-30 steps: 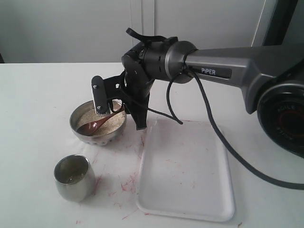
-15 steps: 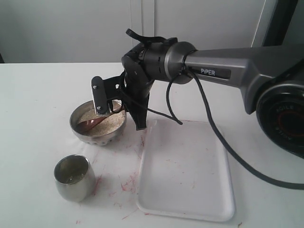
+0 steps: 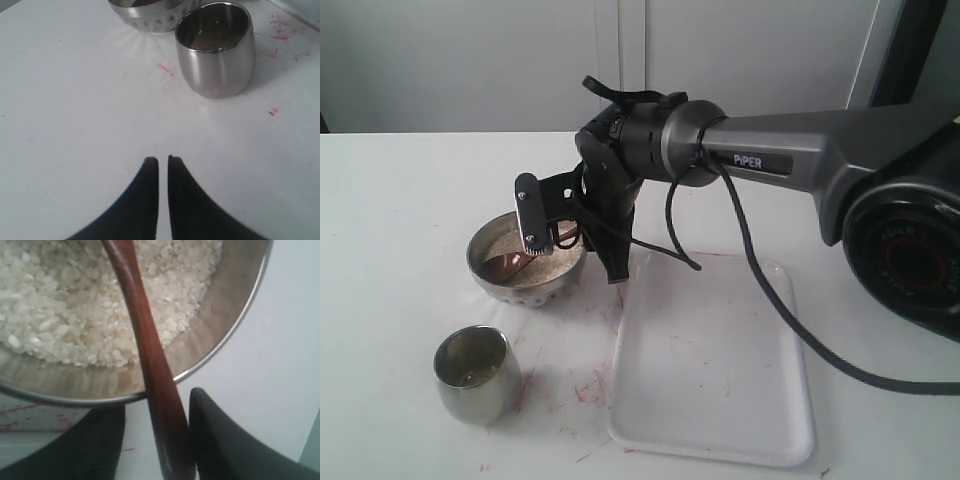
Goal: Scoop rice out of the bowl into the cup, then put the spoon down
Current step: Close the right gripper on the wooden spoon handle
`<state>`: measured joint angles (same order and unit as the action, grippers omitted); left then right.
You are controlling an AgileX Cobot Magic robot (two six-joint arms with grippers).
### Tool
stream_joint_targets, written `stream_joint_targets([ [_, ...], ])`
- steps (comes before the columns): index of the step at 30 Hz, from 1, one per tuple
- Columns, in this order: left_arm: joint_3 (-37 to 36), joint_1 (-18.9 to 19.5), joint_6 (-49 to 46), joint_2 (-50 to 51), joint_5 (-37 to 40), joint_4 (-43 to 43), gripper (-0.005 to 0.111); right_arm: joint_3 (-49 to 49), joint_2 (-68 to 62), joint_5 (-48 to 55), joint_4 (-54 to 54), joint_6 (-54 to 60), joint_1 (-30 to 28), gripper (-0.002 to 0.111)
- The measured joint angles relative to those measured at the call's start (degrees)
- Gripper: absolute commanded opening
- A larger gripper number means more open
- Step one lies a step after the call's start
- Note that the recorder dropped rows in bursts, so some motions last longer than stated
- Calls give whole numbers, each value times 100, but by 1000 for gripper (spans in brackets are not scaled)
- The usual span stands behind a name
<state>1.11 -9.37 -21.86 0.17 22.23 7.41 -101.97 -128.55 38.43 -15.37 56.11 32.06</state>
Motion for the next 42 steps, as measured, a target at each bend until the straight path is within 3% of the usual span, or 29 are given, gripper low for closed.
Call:
stream_joint_targets([
  [13,0,0,0,0,0,0,14,-254,-36,137,-85,-211,0,34],
  [42,0,0,0,0,0,10,14,-511,-64,478,161,-560,0,34],
])
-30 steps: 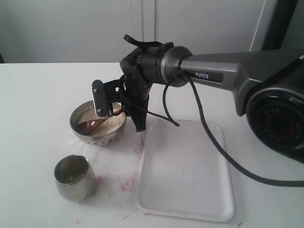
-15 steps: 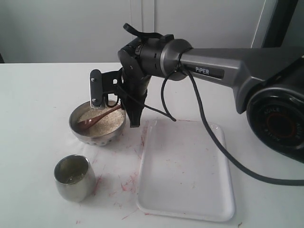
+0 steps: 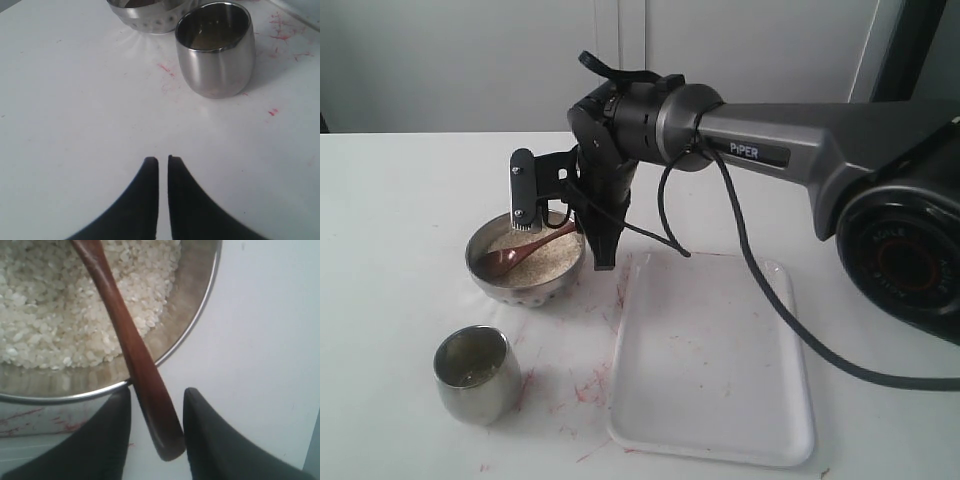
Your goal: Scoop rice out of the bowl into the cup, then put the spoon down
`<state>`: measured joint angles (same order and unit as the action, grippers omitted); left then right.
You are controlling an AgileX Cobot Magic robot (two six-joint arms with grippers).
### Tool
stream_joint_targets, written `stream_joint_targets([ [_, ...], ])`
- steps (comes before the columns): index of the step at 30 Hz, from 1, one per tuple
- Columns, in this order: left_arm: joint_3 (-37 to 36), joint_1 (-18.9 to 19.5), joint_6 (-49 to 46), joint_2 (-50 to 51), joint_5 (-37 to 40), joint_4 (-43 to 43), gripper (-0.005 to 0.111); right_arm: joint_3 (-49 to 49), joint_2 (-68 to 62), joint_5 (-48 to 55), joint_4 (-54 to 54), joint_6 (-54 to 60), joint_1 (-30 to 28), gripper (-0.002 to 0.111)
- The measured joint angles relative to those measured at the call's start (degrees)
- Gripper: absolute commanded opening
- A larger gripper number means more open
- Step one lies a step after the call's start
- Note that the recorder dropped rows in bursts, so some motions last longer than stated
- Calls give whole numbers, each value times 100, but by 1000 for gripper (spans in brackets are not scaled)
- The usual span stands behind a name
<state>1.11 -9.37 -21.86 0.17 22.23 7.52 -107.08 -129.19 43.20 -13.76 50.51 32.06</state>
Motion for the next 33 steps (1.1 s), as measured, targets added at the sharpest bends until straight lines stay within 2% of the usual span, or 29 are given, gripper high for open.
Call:
stream_joint_targets([
  [5,0,0,0,0,0,0,14,0,-42,0,-22,12,0,33],
  [12,0,0,0,0,0,0,14,-10,-42,0,-134,112,0,22],
  [27,0,0,0,0,0,0,14,-10,-42,69,-153,273,0,21],
  [33,0,0,0,0,0,0,14,-10,-42,127,-153,305,0,3],
])
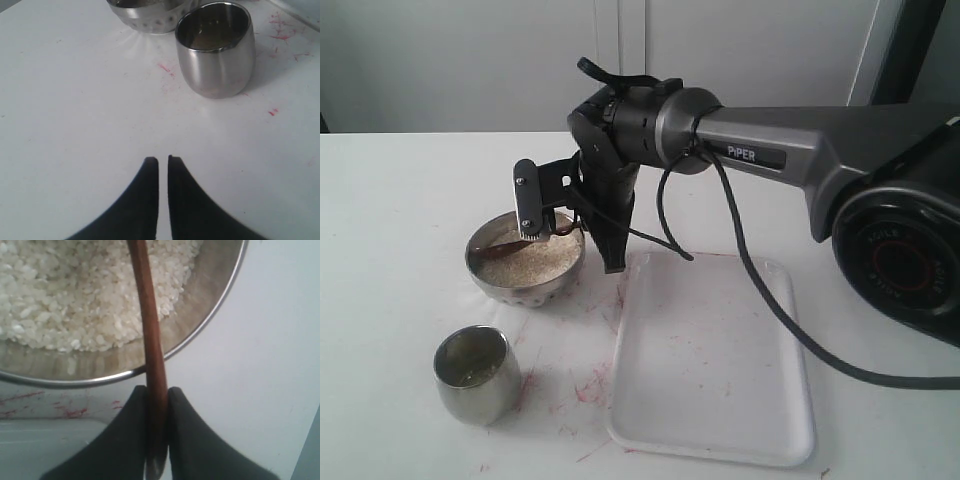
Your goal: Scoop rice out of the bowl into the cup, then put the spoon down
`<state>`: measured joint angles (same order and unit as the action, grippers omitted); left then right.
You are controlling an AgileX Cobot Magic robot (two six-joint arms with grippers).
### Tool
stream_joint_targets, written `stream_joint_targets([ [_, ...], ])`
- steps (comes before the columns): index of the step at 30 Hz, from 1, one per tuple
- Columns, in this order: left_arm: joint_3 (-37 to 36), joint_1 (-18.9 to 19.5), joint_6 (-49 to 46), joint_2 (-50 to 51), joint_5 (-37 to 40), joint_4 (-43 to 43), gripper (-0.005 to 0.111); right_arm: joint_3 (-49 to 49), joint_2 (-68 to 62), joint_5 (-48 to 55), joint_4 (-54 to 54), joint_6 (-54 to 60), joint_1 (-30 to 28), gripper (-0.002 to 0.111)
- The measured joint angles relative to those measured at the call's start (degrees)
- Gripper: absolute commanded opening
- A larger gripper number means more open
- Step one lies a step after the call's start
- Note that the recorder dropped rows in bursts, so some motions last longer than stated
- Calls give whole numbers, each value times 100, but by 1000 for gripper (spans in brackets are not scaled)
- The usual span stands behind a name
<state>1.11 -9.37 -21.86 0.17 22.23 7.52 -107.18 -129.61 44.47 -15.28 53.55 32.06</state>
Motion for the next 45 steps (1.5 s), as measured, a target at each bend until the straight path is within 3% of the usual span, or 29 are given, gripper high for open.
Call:
stream_joint_targets([
  [16,0,0,0,0,0,0,14,0,239,312,-166,29,0,0],
  [29,0,0,0,0,0,0,14,0,617,705,-1294,-100,451,0],
  [45,0,0,0,0,0,0,14,0,617,847,-1121,-474,461,0],
])
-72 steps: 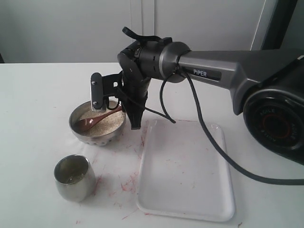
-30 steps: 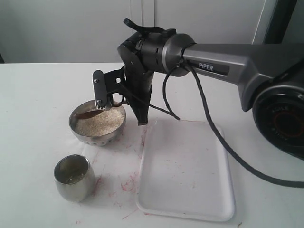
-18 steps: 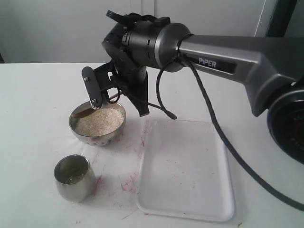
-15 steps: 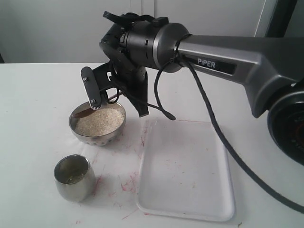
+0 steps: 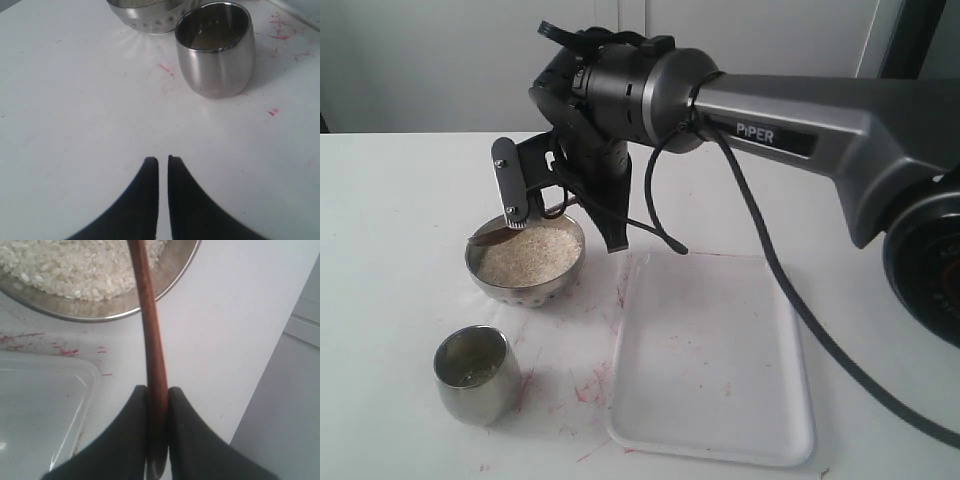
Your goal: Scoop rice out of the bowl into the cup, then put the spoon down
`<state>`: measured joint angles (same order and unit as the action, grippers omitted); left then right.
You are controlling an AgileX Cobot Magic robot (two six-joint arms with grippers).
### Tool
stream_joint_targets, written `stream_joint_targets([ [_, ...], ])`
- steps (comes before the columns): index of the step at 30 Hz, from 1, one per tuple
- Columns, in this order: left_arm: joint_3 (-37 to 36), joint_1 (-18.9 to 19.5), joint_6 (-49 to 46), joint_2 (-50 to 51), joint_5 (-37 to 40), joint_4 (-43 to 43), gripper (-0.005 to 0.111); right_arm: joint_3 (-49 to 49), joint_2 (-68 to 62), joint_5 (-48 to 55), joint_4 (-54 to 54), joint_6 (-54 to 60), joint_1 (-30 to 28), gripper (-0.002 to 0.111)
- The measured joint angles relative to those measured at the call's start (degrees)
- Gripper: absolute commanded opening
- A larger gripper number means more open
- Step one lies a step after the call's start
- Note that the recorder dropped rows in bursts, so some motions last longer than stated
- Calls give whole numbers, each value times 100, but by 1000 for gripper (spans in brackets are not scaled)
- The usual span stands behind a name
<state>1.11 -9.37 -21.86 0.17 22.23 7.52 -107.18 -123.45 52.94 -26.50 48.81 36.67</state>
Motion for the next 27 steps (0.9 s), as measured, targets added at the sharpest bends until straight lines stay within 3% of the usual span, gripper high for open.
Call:
stream_joint_targets([
  [27,0,0,0,0,0,0,14,289,-132,245,-30,-102,0,0],
])
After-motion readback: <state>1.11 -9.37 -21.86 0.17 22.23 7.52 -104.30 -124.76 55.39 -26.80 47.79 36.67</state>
